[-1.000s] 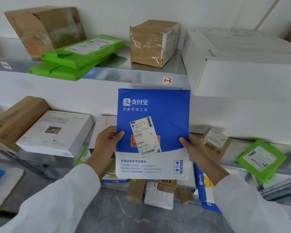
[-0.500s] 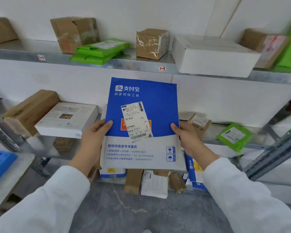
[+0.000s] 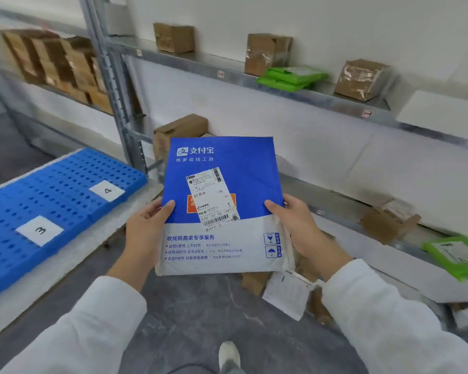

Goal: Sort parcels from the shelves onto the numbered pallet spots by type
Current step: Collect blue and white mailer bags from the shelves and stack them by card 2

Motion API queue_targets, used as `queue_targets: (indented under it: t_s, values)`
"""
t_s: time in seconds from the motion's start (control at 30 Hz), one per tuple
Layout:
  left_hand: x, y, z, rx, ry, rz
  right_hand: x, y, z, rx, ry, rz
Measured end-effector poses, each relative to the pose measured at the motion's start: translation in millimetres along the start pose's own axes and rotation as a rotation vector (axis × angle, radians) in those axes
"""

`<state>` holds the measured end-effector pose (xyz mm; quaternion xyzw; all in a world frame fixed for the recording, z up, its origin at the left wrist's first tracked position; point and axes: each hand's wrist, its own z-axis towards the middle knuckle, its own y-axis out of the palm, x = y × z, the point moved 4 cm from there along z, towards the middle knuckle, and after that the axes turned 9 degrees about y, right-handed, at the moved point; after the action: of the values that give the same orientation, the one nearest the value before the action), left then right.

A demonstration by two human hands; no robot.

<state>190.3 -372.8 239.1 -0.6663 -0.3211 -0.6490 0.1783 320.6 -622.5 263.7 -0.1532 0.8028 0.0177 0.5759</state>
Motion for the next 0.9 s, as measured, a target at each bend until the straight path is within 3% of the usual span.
queue_targets:
  t_s: [0.43, 0.57, 0.9]
  values:
    - [25.5, -213.5, -63.8, 0.563, 0.165, 0.103, -8.3, 252.1, -2.3, -0.581, -0.097, -0.199]
    - [29.5, -250.2, -68.2, 0.689, 0.15, 0.144, 0.2, 320.4, 7.4, -0.715, -0.056, -0.228]
    - [40.7, -299.8, -35.8, 0.91, 0.121, 0.198, -11.4, 441.3, 37.8, -0.92, -0.156, -0.301]
